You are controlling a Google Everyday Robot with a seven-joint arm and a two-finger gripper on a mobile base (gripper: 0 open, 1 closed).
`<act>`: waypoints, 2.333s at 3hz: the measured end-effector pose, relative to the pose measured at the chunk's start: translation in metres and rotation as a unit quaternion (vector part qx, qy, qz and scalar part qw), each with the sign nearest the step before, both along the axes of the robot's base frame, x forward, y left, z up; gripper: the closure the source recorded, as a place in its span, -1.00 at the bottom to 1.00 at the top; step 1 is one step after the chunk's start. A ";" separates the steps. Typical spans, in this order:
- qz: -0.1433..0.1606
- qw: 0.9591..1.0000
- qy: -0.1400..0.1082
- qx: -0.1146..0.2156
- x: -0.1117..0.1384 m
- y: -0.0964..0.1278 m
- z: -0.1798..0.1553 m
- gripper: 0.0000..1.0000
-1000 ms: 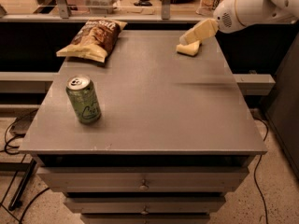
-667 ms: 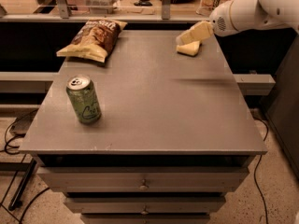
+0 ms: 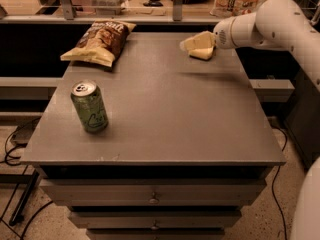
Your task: Move sponge near green can
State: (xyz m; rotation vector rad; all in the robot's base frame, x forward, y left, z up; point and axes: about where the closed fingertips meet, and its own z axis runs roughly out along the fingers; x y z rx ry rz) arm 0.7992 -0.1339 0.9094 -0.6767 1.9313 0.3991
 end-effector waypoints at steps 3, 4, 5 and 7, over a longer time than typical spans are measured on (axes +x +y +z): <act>-0.053 0.998 0.023 0.035 0.041 -0.005 -0.059 -1.00; -0.057 0.997 0.031 0.037 0.044 -0.006 -0.068 -0.68; -0.051 0.998 0.021 0.024 0.044 -0.001 -0.058 -0.22; -0.019 1.000 0.004 0.012 0.039 0.018 -0.038 0.71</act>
Offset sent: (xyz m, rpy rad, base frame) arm 0.0485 -0.0117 -0.0639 0.0733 0.0391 -0.1293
